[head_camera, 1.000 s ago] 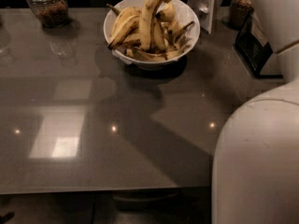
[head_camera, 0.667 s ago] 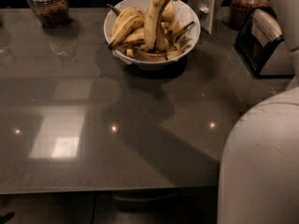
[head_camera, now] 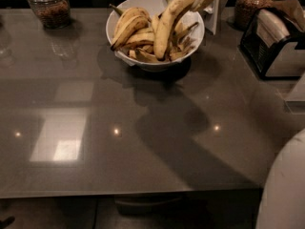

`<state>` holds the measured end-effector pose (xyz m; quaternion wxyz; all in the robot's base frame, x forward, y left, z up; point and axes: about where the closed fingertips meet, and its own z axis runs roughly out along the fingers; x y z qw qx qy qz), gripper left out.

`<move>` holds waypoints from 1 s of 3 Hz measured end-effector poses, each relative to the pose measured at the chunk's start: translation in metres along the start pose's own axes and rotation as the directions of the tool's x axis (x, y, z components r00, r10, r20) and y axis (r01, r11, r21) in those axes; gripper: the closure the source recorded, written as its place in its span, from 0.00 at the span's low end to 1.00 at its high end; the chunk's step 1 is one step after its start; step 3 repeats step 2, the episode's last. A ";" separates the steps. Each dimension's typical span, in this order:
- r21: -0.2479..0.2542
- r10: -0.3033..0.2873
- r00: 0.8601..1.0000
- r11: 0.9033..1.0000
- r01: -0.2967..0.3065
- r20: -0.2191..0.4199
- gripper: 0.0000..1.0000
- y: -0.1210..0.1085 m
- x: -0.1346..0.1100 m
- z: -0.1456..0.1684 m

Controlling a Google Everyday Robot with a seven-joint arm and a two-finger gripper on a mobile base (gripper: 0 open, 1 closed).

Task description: Pick banana from white bowl

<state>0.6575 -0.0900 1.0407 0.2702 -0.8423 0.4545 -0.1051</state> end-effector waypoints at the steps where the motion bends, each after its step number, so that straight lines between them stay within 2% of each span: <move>1: 0.008 0.068 0.993 0.998 -0.069 0.097 1.00 0.030 -0.007 0.002; 2: 0.057 0.083 0.970 0.993 -0.099 0.229 1.00 0.064 -0.026 -0.004; 3: 0.057 0.083 0.970 0.993 -0.099 0.229 1.00 0.064 -0.026 -0.004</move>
Offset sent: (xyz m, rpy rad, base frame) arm -0.1233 -0.0271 -0.0463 0.4302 0.0956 0.0962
